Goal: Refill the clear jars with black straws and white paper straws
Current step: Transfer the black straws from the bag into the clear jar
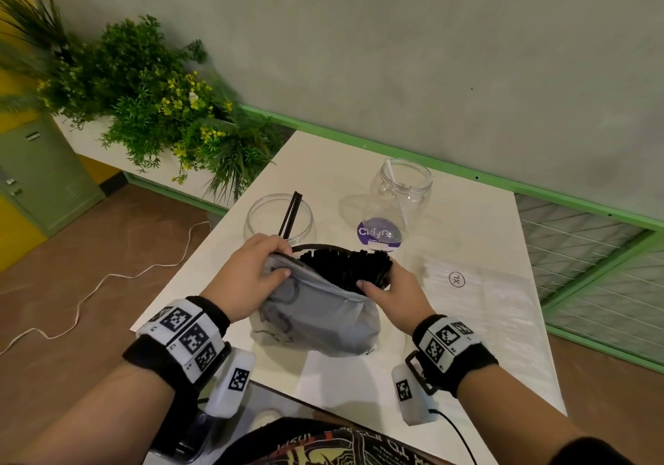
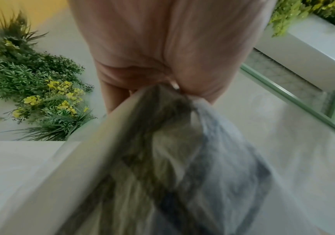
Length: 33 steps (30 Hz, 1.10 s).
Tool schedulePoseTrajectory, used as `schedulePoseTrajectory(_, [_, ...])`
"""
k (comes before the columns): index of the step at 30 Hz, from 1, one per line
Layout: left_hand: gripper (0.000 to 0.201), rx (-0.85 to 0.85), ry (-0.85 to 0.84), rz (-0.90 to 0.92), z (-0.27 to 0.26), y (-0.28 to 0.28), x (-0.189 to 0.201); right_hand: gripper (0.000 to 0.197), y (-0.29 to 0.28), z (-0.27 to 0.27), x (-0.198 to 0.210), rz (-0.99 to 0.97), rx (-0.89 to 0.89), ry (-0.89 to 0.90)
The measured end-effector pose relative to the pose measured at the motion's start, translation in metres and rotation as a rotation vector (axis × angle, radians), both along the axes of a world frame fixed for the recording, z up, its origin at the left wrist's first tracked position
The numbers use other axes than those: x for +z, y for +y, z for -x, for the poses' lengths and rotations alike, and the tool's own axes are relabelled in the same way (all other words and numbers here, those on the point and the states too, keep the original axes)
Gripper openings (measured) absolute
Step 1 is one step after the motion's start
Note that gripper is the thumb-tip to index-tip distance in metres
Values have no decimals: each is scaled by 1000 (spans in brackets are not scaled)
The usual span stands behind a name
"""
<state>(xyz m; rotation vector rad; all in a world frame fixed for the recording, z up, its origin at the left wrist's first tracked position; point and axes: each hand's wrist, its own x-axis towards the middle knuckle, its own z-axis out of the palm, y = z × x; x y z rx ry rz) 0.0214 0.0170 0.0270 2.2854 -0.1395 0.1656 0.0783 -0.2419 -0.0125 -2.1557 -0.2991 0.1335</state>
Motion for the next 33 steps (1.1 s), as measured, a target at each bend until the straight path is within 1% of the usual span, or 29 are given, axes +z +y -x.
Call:
schedulePoseTrajectory(3, [43,10,-80,46,4,-2,-3,40,2,2,-4,25,13,-9])
schedulePoseTrajectory(5, [48,-18,-89,70,8,-3,-1,51,2,4,-8,13,20,-50])
schedulePoseTrajectory(6, [44,-36,-80,81,9,-4,0,55,2,5,-10,26,24,-89])
schedulePoseTrajectory(9, [8,-73,-10,159,14,-7,5,62,4,10,-13,119,23,-244])
schedulePoseTrajectory(11, [20,-70,7,185,17,-8,4,65,5,16,-9,134,-2,-385])
schedulePoseTrajectory(13, [27,-53,-2,146,16,-8,0,64,9,23,1,111,-32,-569])
schedulePoseTrajectory(14, [29,-49,-3,107,16,-9,-1,61,12,27,6,96,-20,-660])
schedulePoseTrajectory(16, [27,-54,-2,62,15,-12,-3,53,20,35,17,129,106,-810])
schedulePoseTrajectory(18, [20,-76,6,21,16,-16,-2,41,28,38,22,286,284,-893])
schedulePoseTrajectory(19, [15,-91,8,5,15,-17,-2,38,30,38,21,376,340,-882])
schedulePoseTrajectory(20, [17,-105,25,-11,16,-17,0,37,30,36,19,443,348,-839])
schedulePoseTrajectory(21, [24,-119,38,-29,16,-17,0,38,29,32,17,476,312,-781])
schedulePoseTrajectory(22, [31,-127,63,-54,16,-16,2,39,26,28,15,474,249,-724])
schedulePoseTrajectory(24, [37,-134,114,-96,17,-16,5,40,18,21,15,403,135,-655])
schedulePoseTrajectory(26, [42,-136,155,-116,20,-17,9,40,13,20,17,333,99,-676])
schedulePoseTrajectory(28, [49,-138,176,-135,21,-18,11,34,13,27,21,236,166,-781])
schedulePoseTrajectory(30, [62,-144,191,-154,20,-20,11,30,18,40,25,174,339,-841])
schedulePoseTrajectory(31, [67,-147,200,-160,19,-20,11,35,21,46,26,203,439,-832])
schedulePoseTrajectory(32, [69,-152,207,-165,19,-21,12,46,23,50,25,283,517,-806])
schedulePoseTrajectory(33, [70,-157,214,-169,18,-21,13,61,23,52,24,392,560,-774])
